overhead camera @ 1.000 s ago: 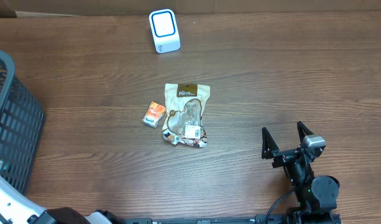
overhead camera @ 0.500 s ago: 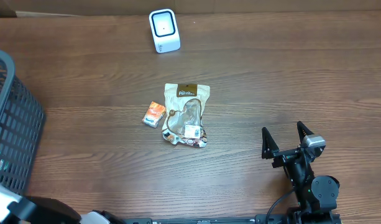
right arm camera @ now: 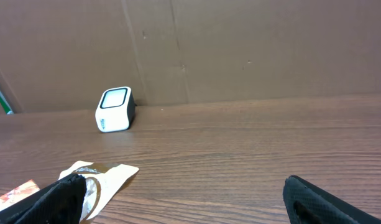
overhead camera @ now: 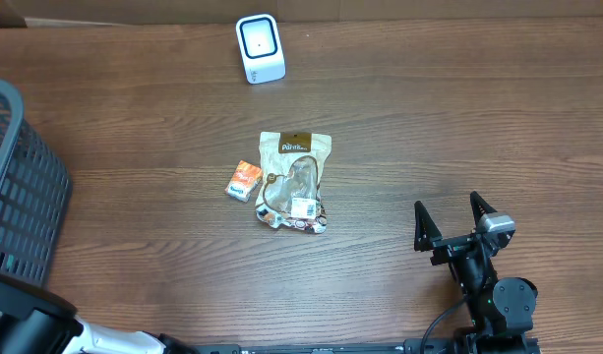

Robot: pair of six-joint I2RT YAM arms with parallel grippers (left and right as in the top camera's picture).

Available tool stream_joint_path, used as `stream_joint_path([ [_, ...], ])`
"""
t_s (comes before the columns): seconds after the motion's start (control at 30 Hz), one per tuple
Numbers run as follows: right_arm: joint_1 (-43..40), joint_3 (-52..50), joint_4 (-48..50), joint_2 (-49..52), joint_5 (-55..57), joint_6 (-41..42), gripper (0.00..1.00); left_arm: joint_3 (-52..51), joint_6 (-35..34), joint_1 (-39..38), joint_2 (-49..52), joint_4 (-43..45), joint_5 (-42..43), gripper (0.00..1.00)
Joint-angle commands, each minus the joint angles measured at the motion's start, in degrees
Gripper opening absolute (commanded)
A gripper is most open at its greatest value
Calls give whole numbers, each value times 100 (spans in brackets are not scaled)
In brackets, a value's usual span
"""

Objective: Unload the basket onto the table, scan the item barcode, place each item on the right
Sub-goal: 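Reach the left gripper into the basket and grasp a green-capped bottle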

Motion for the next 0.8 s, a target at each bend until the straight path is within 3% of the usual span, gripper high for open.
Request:
stream_joint_path([
  [0.0,33,-61,33,-68,20,39,100,-31,107,146,177,74,-286,96],
  [0.37,33,-61,33,-68,20,39,100,-859,223,260,245,1250,-269,95],
  [0.6,33,-61,33,-68,20,39,100,-1300,560,170,247,1784,227,94],
  [0.77,33,-61,33,-68,20,39,100,-1309,557,168,245,1816,315,80],
])
